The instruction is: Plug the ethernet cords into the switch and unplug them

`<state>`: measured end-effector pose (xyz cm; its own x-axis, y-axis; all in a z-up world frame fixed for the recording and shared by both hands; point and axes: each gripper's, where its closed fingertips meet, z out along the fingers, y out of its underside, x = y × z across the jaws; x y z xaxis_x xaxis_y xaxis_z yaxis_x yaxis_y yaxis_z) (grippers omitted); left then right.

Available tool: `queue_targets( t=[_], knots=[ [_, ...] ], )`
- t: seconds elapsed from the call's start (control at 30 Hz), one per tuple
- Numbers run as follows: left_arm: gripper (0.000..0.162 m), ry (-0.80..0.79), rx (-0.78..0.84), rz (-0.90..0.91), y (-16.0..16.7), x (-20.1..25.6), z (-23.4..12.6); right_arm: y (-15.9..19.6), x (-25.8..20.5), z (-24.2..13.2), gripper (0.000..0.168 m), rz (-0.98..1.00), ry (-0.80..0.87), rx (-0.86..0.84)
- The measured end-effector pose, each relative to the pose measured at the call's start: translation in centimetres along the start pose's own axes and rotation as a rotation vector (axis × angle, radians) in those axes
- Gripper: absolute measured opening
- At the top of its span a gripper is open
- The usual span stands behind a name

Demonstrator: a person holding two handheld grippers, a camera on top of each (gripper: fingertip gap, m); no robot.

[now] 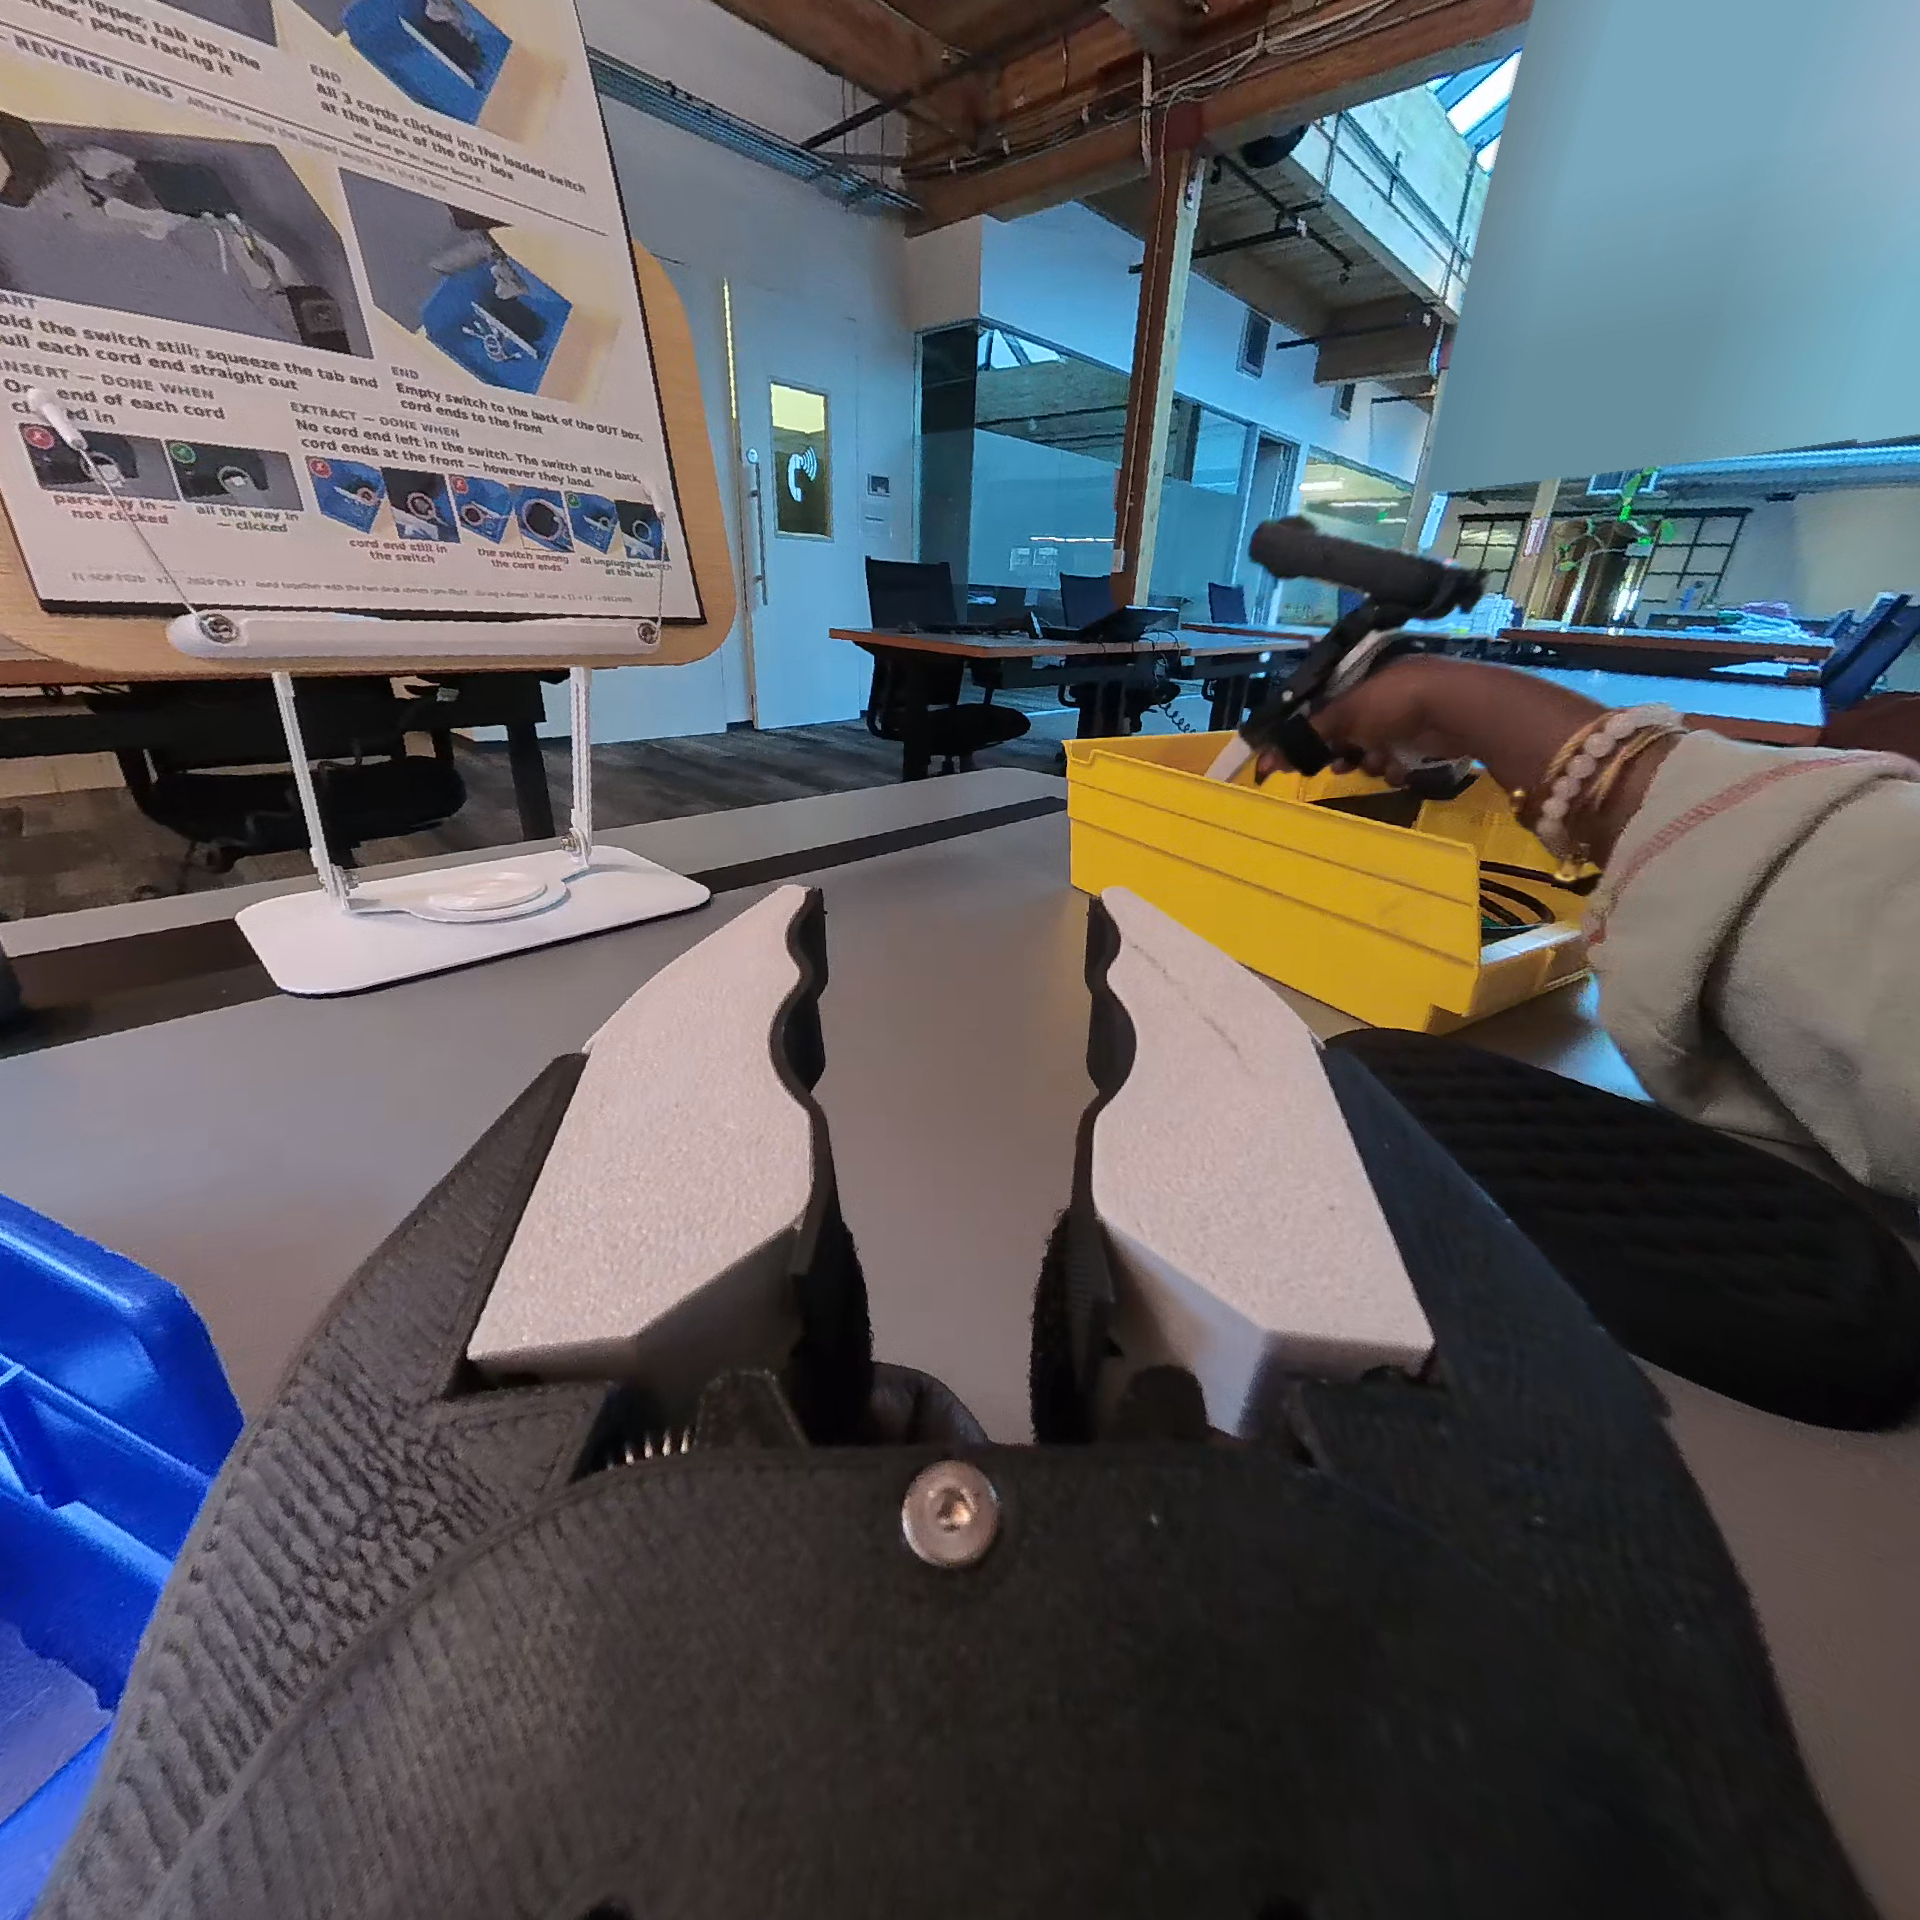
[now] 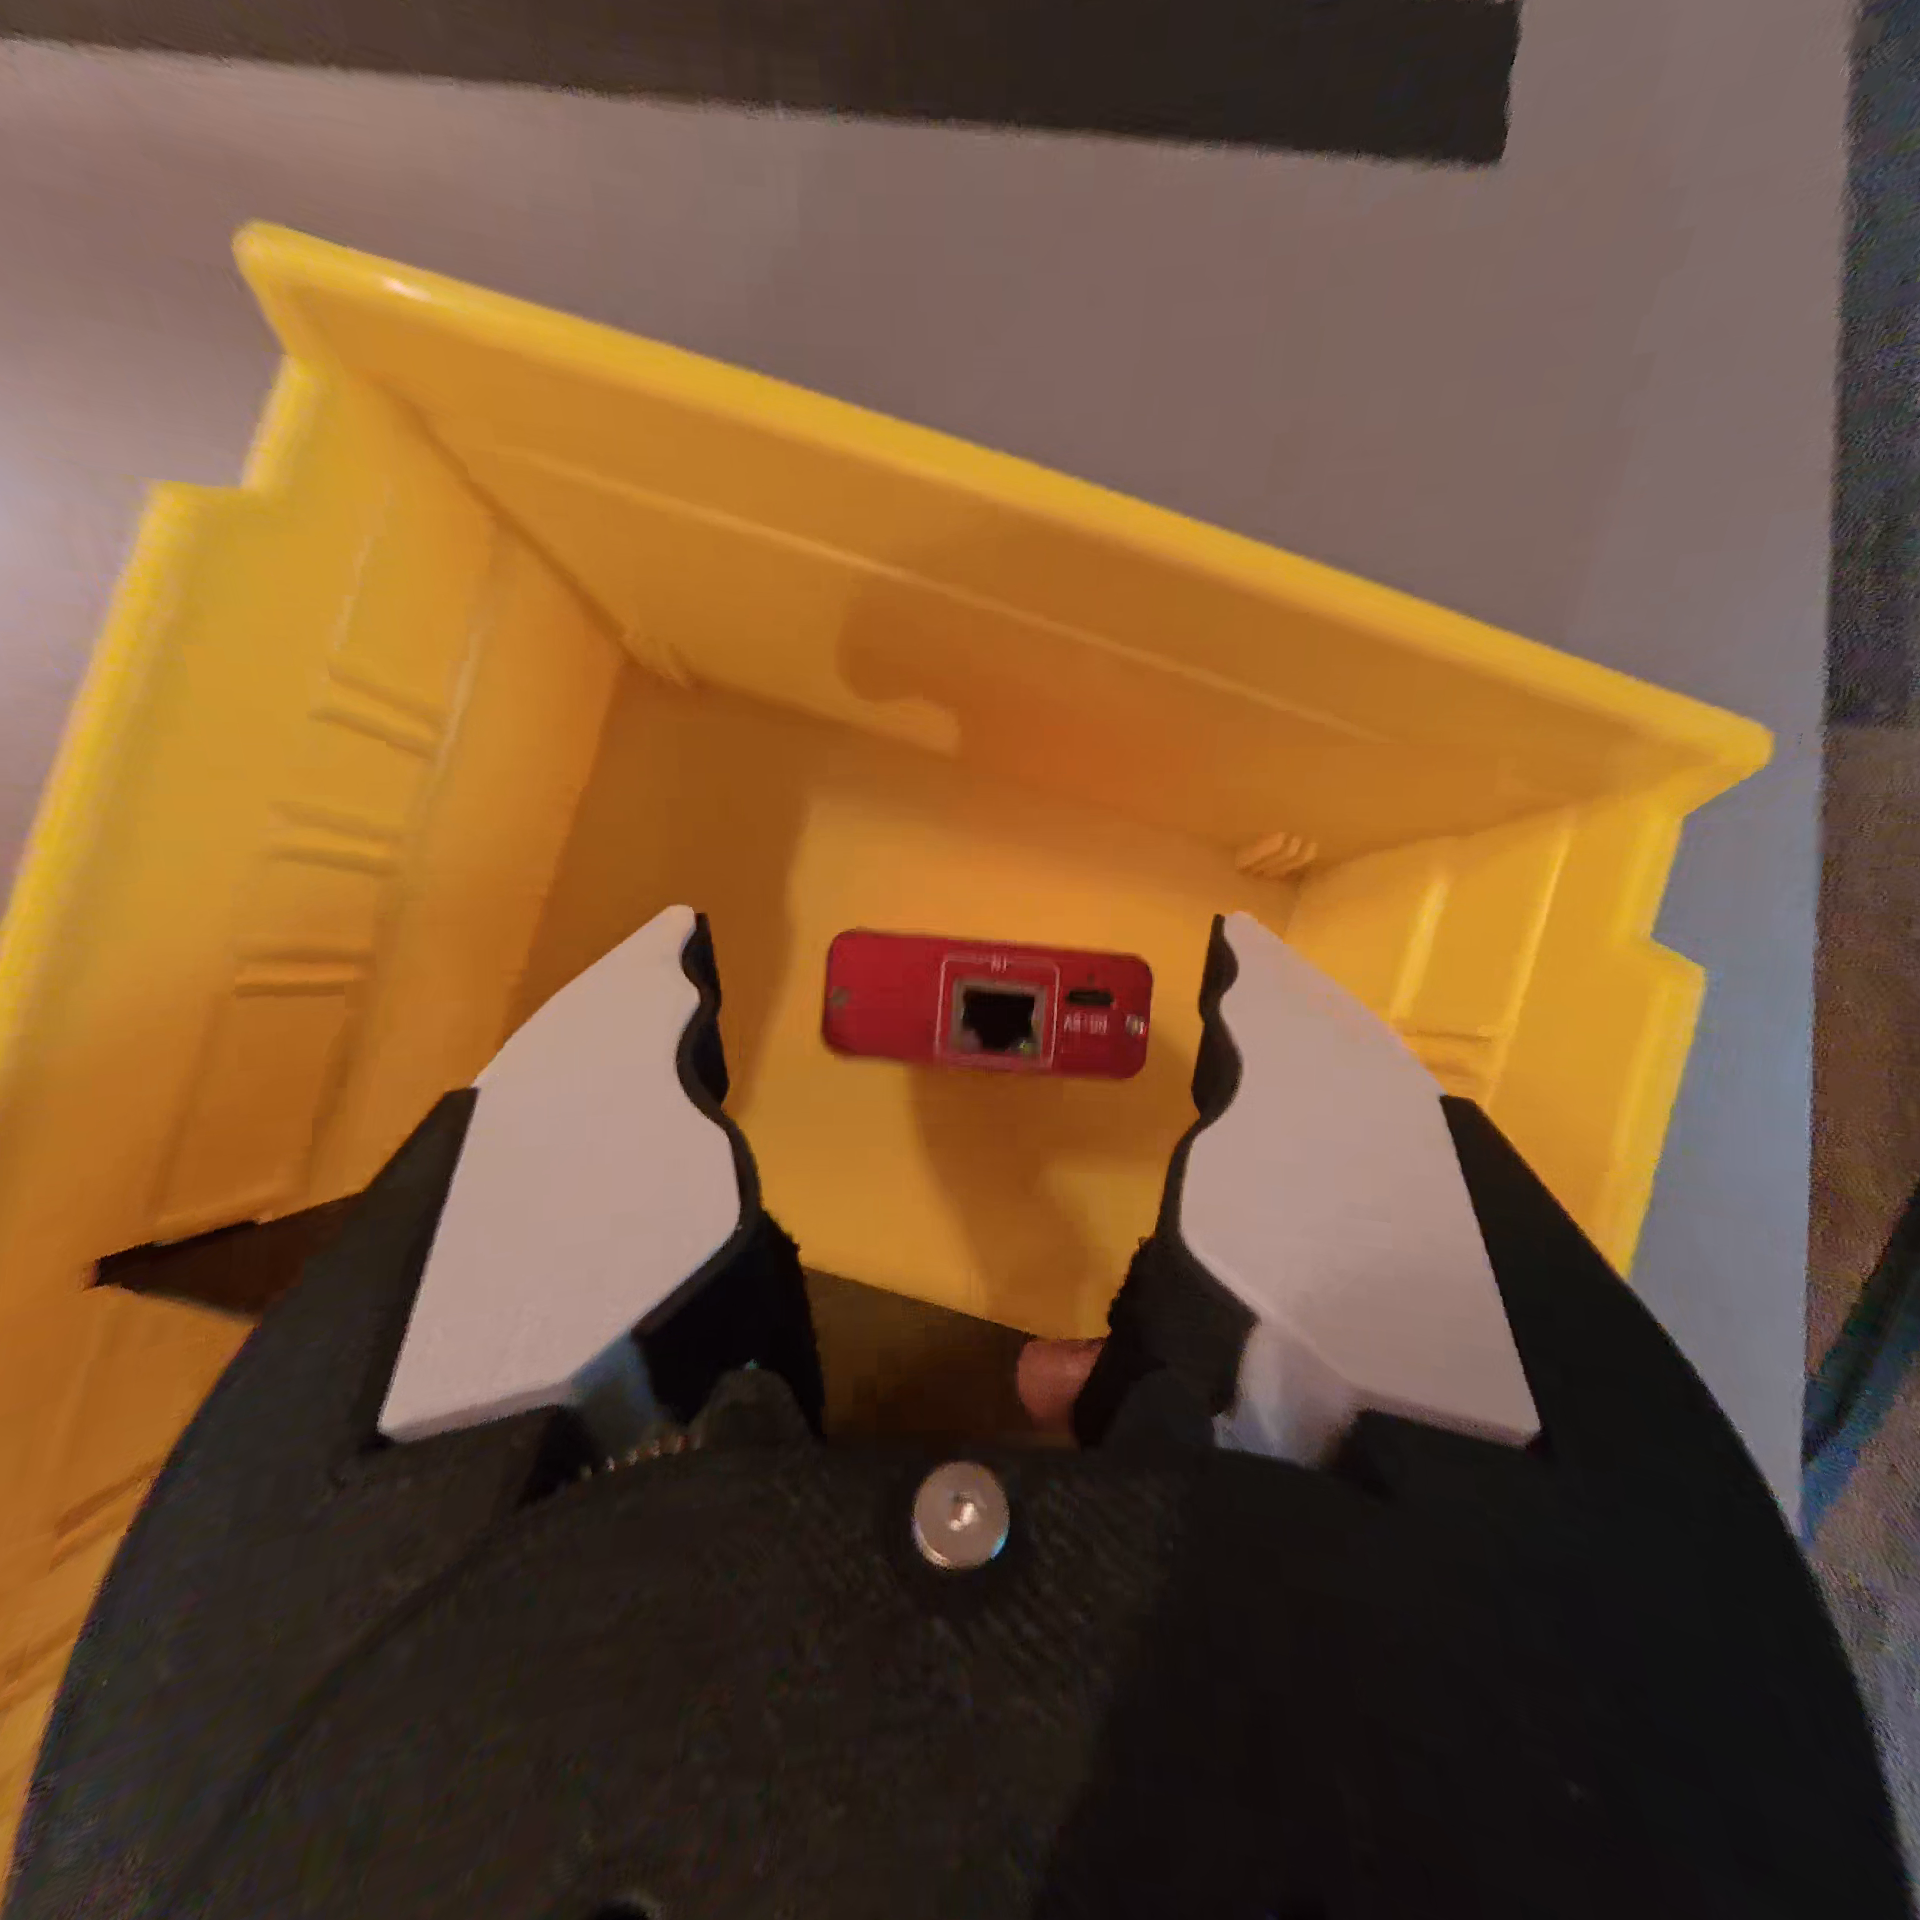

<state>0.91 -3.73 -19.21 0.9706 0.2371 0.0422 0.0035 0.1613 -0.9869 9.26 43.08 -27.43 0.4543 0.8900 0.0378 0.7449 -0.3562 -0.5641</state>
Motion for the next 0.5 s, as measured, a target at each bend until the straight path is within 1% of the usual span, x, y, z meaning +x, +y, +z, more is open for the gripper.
queue_targets(
  t=[0.1, 0.17, 0.23, 0.3, 0.37, 0.43, 0.5],
  knots=[
    [0.048, -0.008, -0.006, 0.014, 0.1, 0.0, 0.0, -1.6, -1.6, -3.1, 0.097, -0.056, 0.004, 0.156],
    [0.048, -0.010, -0.008, 0.017, 0.1, 0.0, 0.0, -2.3, -4.2, -6.0, 0.100, -0.122, -0.032, 0.291],
    [0.048, -0.014, -0.011, 0.012, 0.2, -0.1, 0.0, -1.6, -7.4, -8.9, 0.102, -0.179, -0.092, 0.399],
    [0.048, -0.024, -0.011, 0.008, 0.2, -0.3, 0.0, 0.3, -10.3, -11.2, 0.102, -0.211, -0.148, 0.464],
    [0.048, -0.039, -0.013, 0.002, 0.2, -0.5, 0.0, 2.8, -12.6, -12.4, 0.100, -0.228, -0.183, 0.487],
    [0.048, -0.071, -0.016, 0.002, 0.2, -0.9, -0.1, 5.5, -14.4, -12.4, 0.098, -0.250, -0.203, 0.459],
    [0.048, -0.127, -0.032, 0.007, 0.0, -1.8, -0.4, 8.1, -15.9, -11.8, 0.099, -0.301, -0.219, 0.399]
  ],
)
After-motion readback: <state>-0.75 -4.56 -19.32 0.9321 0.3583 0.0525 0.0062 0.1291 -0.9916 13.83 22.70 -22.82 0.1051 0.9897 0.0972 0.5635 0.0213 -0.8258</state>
